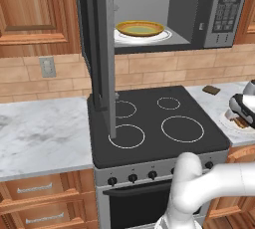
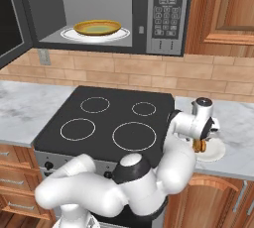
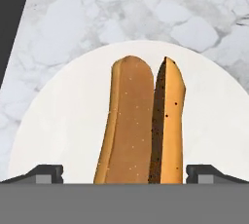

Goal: Pick the hotdog bun from the counter and place it in the microwave.

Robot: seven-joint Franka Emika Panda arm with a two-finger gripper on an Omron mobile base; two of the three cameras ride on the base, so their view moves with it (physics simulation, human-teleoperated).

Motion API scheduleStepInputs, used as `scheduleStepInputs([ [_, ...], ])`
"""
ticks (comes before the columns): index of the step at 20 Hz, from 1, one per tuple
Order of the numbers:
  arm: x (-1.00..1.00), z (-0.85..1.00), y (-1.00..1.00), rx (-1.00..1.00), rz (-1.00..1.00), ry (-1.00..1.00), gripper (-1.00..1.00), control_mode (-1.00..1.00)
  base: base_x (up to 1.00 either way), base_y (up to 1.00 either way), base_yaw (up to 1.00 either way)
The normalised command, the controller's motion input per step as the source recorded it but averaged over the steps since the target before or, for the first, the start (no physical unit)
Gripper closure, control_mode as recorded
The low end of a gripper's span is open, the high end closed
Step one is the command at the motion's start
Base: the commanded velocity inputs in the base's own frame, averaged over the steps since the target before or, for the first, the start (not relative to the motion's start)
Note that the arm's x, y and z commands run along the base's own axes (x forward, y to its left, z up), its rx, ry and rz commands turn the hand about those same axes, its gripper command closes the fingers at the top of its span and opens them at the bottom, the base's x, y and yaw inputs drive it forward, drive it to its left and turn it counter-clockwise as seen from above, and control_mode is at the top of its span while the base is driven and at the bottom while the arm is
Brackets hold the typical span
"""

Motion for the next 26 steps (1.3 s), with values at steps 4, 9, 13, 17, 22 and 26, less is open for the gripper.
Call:
scheduleStepInputs([
  [4, 0.13, -0.15, -0.23, 0.0, 0.03, 0.0, -1.0, -1.0, 0.0, 0.0, 0.0],
  [9, 0.06, -0.17, -0.25, 0.0, 0.03, 0.0, -1.0, -1.0, 0.0, 0.0, 0.0],
  [13, 0.01, -0.21, -0.05, 0.0, 0.02, 0.0, -1.0, -1.0, 0.0, 0.0, 0.0],
  [17, 0.0, -0.14, 0.0, 0.0, 0.0, 0.0, 1.0, -1.0, 0.0, 0.0, 0.0],
  [22, 0.0, -0.01, 0.0, 0.0, 0.0, 0.0, 1.0, -1.0, 0.0, 0.0, 0.0],
  [26, -0.46, 0.09, 0.0, 0.02, 0.04, -0.03, 1.0, -1.0, 0.0, 0.0, 0.0],
])
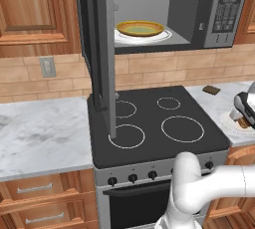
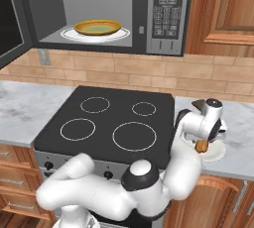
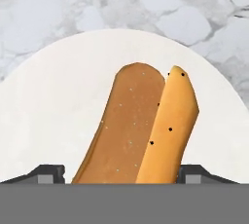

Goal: Pick the hotdog bun from the counter and place it in the microwave.

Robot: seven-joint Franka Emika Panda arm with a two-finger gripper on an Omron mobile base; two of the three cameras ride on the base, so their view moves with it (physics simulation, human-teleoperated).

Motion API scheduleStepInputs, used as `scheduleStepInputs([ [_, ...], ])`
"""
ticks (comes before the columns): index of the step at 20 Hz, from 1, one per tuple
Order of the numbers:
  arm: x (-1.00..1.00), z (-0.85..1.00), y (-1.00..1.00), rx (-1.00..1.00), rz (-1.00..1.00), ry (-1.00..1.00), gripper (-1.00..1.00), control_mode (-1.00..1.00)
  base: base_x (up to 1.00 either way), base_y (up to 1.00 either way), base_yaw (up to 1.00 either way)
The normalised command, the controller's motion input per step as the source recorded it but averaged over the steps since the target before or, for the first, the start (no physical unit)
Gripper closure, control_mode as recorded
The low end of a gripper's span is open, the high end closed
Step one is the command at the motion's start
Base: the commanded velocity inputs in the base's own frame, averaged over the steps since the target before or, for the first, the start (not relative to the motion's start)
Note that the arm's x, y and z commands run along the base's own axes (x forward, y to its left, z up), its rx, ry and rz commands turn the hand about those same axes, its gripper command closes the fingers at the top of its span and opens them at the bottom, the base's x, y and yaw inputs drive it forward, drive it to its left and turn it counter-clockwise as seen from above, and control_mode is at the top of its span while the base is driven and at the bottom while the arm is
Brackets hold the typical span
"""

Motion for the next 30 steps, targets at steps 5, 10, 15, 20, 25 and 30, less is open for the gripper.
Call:
scheduleStepInputs([
  [5, -0.66, 0.8, -0.02, 0.02, 0.1, -0.07, 1.0, -1.0, 0.0, 0.0, 0.0],
  [10, -0.97, 0.99, 0.27, 0.02, 0.05, -0.02, 1.0, -1.0, 0.0, 0.0, 0.0],
  [15, -0.89, 0.7, 0.96, 0.0, 0.0, -0.02, 1.0, -1.0, 0.0, 0.0, 0.0],
  [20, -0.3, 0.66, 1.0, 0.0, 0.0, -0.01, 1.0, -1.0, 0.0, 0.0, 0.0],
  [25, -0.08, 0.59, 1.0, 0.0, 0.0, -0.13, 1.0, -1.0, 0.0, 0.0, 0.0],
  [30, 0.0, 0.69, 1.0, 0.03, 0.0, -0.15, 1.0, -1.0, 0.0, 0.0, 0.0],
])
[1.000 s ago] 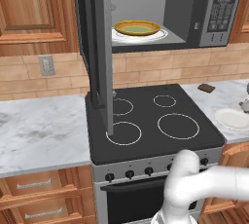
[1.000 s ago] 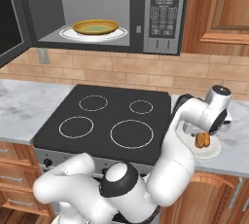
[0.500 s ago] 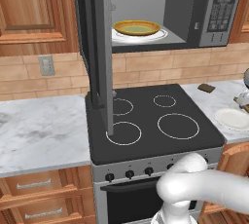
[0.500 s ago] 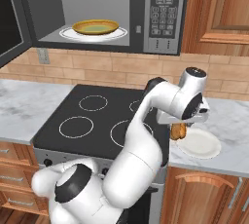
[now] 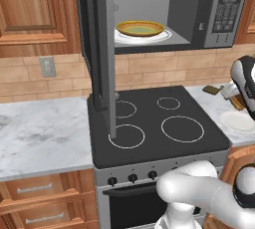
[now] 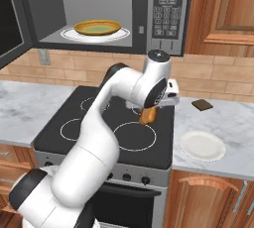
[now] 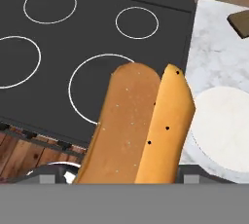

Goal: Pick the hotdog bun from the counter and place it in the microwave.

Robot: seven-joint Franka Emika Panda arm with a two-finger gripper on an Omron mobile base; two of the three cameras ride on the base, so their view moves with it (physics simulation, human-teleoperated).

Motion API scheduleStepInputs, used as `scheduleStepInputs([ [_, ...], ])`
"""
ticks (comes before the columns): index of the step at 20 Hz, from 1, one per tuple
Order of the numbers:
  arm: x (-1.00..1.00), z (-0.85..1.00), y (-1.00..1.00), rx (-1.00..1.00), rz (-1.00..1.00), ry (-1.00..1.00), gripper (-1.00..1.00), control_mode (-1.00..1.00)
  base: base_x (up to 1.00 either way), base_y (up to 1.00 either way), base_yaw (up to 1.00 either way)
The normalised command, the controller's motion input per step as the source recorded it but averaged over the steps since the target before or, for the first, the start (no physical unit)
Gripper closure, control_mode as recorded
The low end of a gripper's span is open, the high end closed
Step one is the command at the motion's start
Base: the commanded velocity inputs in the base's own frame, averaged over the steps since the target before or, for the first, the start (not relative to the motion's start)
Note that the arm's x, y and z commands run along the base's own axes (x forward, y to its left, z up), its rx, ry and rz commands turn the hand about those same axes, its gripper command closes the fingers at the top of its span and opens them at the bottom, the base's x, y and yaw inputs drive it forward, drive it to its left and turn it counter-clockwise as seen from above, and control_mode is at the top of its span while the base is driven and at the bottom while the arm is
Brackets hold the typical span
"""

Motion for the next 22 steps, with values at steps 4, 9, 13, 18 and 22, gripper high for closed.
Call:
scheduleStepInputs([
  [4, 0.0, 0.57, 1.0, 0.09, 0.0, -0.15, 1.0, -1.0, 0.0, 0.0, 0.0],
  [9, -0.01, 0.61, 0.96, 0.1, 0.0, -0.24, 1.0, -1.0, 0.0, 0.0, 0.0],
  [13, 0.0, 0.56, 0.87, 0.09, 0.0, -0.37, 1.0, -1.0, 0.0, 0.0, 0.0],
  [18, 0.27, 0.73, 0.73, 0.1, 0.0, -0.3, 1.0, -1.0, 0.0, 0.0, 0.0],
  [22, 0.34, 0.89, 0.71, 0.08, 0.0, -0.19, 1.0, -1.0, 0.0, 0.0, 0.0],
])
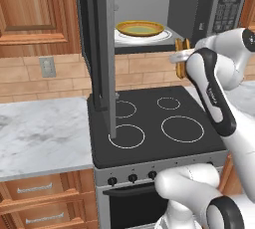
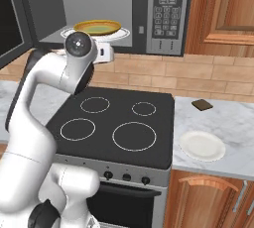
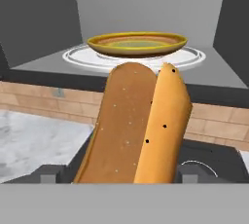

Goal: Pick the hotdog bun from the counter and place it in the microwave.

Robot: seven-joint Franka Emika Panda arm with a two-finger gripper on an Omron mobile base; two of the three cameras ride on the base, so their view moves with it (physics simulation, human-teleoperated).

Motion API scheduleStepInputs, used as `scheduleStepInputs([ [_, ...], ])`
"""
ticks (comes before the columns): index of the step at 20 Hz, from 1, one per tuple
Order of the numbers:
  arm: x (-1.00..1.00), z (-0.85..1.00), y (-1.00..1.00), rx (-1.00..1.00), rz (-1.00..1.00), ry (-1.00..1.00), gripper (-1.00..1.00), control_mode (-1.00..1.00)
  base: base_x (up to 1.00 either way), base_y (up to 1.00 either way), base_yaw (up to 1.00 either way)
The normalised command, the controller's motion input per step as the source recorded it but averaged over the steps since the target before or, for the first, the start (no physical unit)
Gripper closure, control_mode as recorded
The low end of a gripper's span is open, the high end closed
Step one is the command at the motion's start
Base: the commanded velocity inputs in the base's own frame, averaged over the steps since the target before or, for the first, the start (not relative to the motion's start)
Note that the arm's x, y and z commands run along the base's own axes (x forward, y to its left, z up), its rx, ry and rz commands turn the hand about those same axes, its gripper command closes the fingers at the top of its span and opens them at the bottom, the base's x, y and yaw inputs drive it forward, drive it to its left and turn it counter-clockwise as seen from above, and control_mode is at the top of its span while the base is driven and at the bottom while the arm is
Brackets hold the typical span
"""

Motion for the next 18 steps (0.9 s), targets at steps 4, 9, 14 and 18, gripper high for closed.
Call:
scheduleStepInputs([
  [4, 0.14, 1.0, 0.44, 0.06, 0.0, -0.14, 1.0, -1.0, 0.0, 0.0, 0.0],
  [9, 0.29, 0.81, 0.26, 0.0, 0.1, -0.2, 1.0, -1.0, 0.0, 0.0, 0.0],
  [14, 0.69, 0.17, 0.06, 0.0, 0.23, -0.21, 1.0, -1.0, 0.0, 0.0, 0.0],
  [18, 0.79, 0.0, 0.06, -0.03, 0.26, -0.12, 1.0, -1.0, 0.0, 0.0, 0.0],
])
